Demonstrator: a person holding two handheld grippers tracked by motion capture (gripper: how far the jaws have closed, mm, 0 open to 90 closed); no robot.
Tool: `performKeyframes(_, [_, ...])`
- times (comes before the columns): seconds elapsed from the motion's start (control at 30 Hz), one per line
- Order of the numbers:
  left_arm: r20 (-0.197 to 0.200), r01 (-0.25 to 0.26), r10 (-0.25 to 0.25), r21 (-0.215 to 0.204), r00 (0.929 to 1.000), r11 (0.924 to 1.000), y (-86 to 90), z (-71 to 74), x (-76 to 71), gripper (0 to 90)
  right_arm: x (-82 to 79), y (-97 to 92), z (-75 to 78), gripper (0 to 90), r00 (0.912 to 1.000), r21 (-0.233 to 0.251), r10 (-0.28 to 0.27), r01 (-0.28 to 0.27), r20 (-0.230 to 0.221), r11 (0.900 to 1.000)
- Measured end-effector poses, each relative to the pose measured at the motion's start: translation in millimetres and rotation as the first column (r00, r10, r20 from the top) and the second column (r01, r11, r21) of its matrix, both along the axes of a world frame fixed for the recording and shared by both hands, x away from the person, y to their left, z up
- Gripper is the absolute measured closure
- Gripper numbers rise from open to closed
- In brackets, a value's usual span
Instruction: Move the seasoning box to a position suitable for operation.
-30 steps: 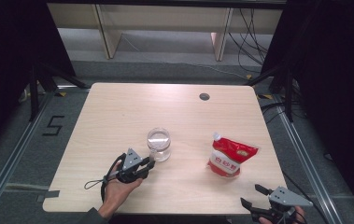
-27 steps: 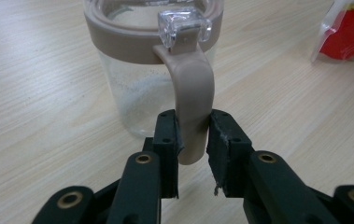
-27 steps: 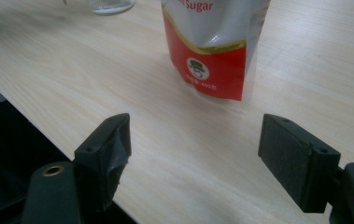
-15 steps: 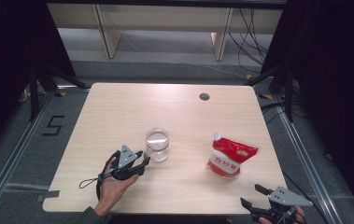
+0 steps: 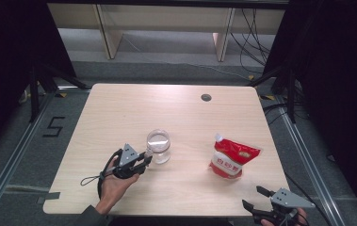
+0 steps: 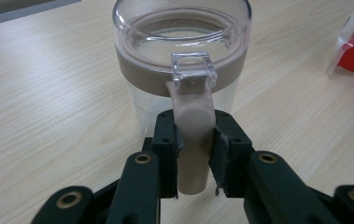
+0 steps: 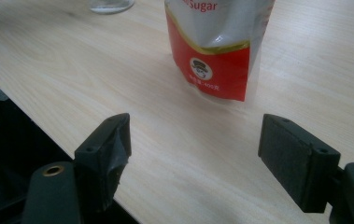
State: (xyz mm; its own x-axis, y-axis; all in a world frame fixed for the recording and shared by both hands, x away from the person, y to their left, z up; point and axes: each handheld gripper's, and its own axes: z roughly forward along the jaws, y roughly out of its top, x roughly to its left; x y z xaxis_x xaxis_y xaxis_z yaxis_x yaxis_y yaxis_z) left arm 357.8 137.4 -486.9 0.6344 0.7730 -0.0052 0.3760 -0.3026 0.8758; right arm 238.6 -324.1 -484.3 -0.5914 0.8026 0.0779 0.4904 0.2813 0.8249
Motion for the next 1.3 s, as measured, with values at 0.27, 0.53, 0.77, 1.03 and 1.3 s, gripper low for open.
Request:
performKeyframes(0.27, [0.003,-0.026,0.026,0.013,0.9997,0.9996,3.8,-0.1,0.5,72.3,2.5,-1.0,-0.7,26.2,0.9995,-0.004,0.022,-0.022,0.023,0.9998])
performKeyframes(0.53, [-0.008,-0.001,0.001,-0.002,1.0,1.0,6.6,-0.6,0.1,72.9,3.5,-1.7,-0.7,26.2,0.9988,-0.012,0.025,-0.025,0.042,0.9996])
performKeyframes(0.77, [-0.01,0.053,-0.053,-0.024,0.9985,0.9983,6.5,-1.6,-8.8,73.0,0.5,1.4,-0.6,26.2,0.9999,0.006,0.011,-0.011,-0.007,0.9999])
performKeyframes(1.03, [-0.006,0.129,-0.13,-0.026,0.9915,0.9912,1.5,-2.2,-18.2,73.0,3.0,-0.1,-1.0,26.2,0.9994,-0.007,0.028,-0.028,0.019,0.9996])
performKeyframes(1.3, [0.012,0.233,-0.233,-0.027,0.9725,0.9721,-1.7,-3.1,-25.8,73.0,4.2,-0.8,-0.9,26.2,0.9985,-0.02,0.033,-0.032,0.044,0.9993])
